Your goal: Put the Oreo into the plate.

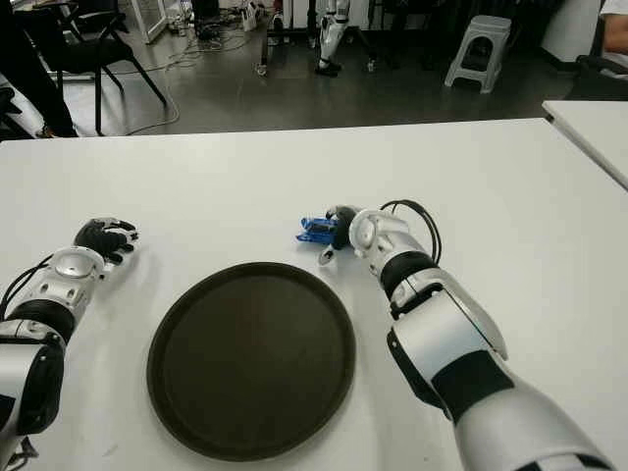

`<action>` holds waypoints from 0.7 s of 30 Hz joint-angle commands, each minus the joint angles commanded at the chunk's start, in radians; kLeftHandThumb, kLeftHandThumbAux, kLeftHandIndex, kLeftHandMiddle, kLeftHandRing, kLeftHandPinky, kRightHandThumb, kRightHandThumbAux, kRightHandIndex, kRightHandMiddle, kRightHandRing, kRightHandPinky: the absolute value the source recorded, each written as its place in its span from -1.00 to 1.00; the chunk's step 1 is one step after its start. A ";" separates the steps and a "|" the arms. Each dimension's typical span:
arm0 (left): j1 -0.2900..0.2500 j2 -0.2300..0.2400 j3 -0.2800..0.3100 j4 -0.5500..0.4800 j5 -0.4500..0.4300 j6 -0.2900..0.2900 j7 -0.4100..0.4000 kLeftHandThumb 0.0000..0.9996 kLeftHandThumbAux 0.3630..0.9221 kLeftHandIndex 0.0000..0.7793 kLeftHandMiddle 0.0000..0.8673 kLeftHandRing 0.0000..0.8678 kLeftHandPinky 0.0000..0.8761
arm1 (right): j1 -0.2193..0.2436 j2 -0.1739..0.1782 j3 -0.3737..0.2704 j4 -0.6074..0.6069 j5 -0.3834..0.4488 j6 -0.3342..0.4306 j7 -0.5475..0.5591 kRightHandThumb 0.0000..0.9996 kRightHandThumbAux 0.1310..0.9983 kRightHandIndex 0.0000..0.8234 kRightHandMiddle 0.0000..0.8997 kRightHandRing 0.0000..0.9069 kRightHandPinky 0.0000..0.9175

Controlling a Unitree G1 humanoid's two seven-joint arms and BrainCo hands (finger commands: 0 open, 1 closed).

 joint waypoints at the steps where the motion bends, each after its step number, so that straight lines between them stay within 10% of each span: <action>1: 0.000 0.000 0.001 0.000 0.000 0.000 0.000 0.35 0.31 0.02 -0.67 -0.61 -0.61 | 0.000 0.005 -0.004 -0.002 0.004 0.005 0.000 -1.00 0.46 -0.91 -0.91 -0.99 -1.00; 21: -0.004 0.002 -0.018 0.003 0.016 0.021 0.010 0.34 0.31 0.02 -0.65 -0.59 -0.60 | 0.016 0.010 -0.016 0.008 0.008 0.033 0.014 -1.00 0.45 -0.97 -0.94 -1.00 -1.00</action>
